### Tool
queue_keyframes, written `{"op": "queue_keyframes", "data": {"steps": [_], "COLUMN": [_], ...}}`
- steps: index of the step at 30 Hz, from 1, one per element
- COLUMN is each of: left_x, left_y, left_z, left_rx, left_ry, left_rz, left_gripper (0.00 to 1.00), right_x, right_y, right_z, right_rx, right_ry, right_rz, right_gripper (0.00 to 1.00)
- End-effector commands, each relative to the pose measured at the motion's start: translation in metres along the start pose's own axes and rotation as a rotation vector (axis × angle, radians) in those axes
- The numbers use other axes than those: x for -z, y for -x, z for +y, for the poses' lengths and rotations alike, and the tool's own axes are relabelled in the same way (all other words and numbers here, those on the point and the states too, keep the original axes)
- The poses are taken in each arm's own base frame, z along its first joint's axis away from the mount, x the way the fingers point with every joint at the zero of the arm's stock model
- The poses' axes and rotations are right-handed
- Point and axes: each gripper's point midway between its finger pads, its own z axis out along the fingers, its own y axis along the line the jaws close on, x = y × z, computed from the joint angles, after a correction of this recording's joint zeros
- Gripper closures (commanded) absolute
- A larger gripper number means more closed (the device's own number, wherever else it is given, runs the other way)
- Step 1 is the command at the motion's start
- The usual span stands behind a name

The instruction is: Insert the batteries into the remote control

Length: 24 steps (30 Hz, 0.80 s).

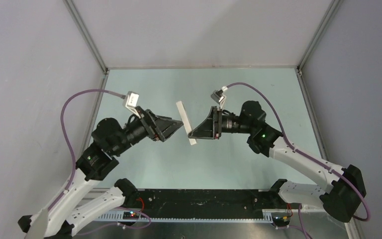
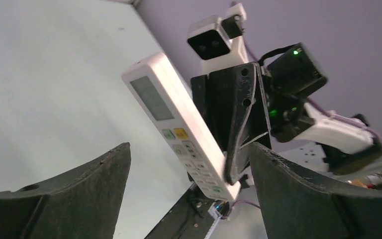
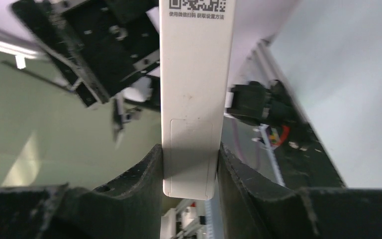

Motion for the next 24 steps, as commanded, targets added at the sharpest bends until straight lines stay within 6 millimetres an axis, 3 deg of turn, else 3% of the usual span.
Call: {"op": "queue_keyframes", "data": {"steps": [1, 5, 11, 21, 23, 24], "left_x": [-0.006, -0.015, -0.015, -0.02, -0.021, -0.022], "left_y": [0.025, 0.037, 0.051, 0.043, 0.042, 0.041], "left_z": [-0.055, -0.067, -0.077, -0.078, -0.077, -0.076], "left_rx": [-0.007, 0.02, 0.054, 0.11, 0.111, 0.112], "left_ry": [-0.223, -0.266, -0.295, -0.331, -0.328, -0.325], "left_rz": [-0.023, -0.056, -0.106, -0.083, -0.082, -0.079], "left_gripper": [0.09, 0.09, 0.17, 0.2, 0.24, 0.32], "right_x": [0.025, 0.034, 0.038, 0.028, 0.025, 0.023], "right_y": [0.009, 0.009, 0.006, 0.004, 0.003, 0.002], "right_z": [0.097, 0.118, 0.127, 0.11, 0.106, 0.103], "right_rx": [0.025, 0.013, -0.001, -0.014, -0.016, -0.016], "right_ry": [0.338, 0.416, 0.447, 0.39, 0.38, 0.37], "right_rz": [0.008, 0.013, 0.032, 0.045, 0.051, 0.052], "right_gripper": [0.77, 0.77, 0.77, 0.77, 0.77, 0.77]}}
